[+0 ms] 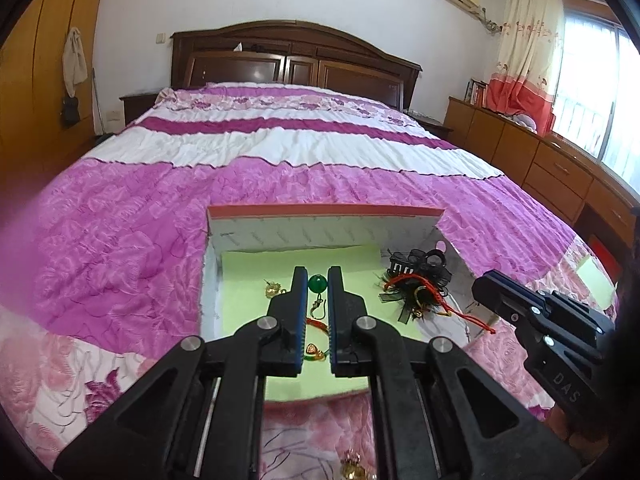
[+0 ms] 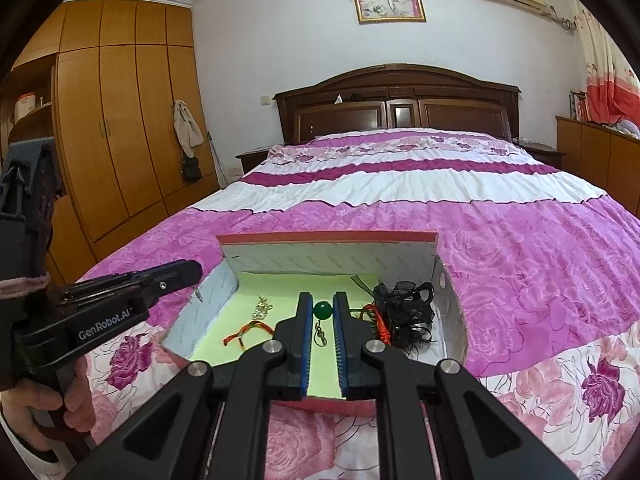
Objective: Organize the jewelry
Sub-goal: 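Carry the green-bead earring with both tools into the pink box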
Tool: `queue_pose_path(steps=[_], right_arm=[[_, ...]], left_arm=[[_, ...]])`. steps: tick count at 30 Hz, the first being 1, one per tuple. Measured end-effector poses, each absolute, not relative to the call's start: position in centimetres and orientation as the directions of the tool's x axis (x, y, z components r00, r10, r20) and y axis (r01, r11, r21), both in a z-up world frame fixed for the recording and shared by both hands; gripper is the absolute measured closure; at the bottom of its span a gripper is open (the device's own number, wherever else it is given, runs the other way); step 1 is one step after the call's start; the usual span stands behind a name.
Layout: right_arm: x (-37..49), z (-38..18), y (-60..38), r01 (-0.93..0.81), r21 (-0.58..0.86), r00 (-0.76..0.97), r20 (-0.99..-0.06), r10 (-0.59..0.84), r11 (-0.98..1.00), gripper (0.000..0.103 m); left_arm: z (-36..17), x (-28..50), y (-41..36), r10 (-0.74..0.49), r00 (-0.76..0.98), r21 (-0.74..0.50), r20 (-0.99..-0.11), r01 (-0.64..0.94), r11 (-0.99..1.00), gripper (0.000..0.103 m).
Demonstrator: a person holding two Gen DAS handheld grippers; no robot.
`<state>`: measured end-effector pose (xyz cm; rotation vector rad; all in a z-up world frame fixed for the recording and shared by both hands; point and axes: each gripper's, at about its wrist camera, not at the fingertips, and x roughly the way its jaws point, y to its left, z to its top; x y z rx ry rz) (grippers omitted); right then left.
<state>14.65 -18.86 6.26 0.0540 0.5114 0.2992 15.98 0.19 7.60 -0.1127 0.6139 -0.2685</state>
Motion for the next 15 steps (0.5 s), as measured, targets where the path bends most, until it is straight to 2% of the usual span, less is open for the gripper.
queue_pose_path(steps=[15], right_arm=[[18.4,2.2,-19.1,-0.245,0.155,0.779,-0.557,0.290,0.957,0.091]], left_arm=[[2.9,18.9,-0.3,-0.255,0.725,-0.175,-0.640,0.186,0.967,0.102]])
